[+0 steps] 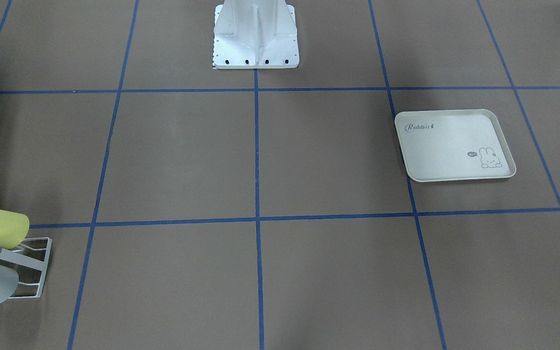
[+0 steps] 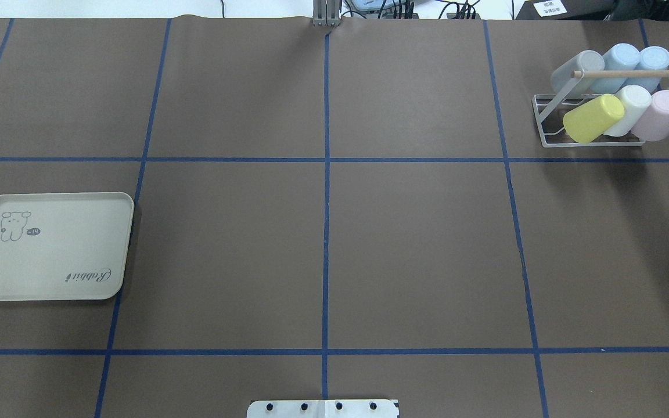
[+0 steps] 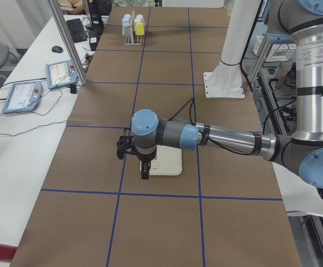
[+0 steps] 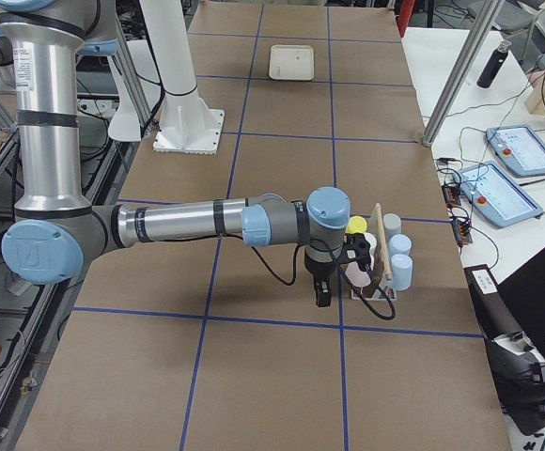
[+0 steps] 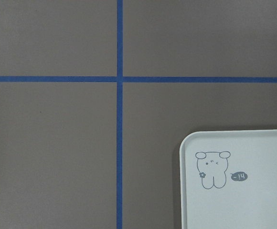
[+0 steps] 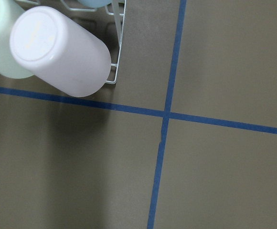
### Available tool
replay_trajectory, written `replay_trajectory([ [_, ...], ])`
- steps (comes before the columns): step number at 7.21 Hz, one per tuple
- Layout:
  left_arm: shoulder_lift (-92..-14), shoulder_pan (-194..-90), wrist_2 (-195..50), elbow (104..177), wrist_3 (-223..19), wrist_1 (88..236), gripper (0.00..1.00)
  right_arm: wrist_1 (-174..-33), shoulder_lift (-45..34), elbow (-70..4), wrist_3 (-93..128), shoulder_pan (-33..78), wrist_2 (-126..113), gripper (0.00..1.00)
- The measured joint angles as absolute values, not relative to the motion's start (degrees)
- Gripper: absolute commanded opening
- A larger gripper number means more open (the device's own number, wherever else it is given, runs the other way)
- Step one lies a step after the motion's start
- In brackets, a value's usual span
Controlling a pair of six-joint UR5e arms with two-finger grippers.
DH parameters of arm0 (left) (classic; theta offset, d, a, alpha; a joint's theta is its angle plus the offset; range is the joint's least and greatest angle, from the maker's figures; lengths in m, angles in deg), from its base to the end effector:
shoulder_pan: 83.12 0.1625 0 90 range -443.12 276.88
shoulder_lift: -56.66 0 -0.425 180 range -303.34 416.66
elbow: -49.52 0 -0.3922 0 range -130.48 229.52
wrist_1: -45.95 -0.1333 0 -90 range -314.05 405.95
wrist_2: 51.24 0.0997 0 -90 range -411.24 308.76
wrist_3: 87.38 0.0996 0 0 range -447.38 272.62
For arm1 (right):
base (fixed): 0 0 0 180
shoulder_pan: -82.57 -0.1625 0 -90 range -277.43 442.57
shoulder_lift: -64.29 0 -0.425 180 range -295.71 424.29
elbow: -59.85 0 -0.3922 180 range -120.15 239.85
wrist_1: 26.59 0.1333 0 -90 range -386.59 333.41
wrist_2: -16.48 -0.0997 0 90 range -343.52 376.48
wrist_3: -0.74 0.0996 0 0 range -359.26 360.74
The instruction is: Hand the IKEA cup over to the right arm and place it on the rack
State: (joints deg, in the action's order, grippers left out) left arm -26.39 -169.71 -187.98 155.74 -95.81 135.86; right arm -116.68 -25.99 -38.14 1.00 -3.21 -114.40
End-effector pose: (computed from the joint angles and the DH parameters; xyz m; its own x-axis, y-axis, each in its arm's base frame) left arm -0.0342 -0.4478 0.5727 0.6785 0.0106 -0.7345 0.0412 0.9978 0.0524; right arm 0.0315 -0.4991 0.5963 0.7480 -0.1377 0.6493 0.0695 0.9891 0.1297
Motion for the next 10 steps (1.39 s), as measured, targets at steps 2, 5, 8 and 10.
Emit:
replay_trajectory([
  [2,-26.4,-169.8,-188.1,156.6,-95.8,135.7,1.0,-116.6,-26.1,-38.6,1.0,-3.2,-115.5,0.99],
  [5,-26.3,-170.0,-188.1,157.5,-95.8,135.6,1.0,-116.7,-26.7,-38.8,1.0,-3.6,-117.9,0.99],
  [8,-26.3,-170.1,-188.0,157.3,-95.8,135.6,1.0,-116.9,-26.7,-39.0,1.1,-4.6,-120.2,0.99],
  [10,-26.3,-170.1,-188.1,157.2,-95.8,135.6,1.0,-116.7,-26.6,-39.5,1.2,-5.1,-120.8,0.99],
])
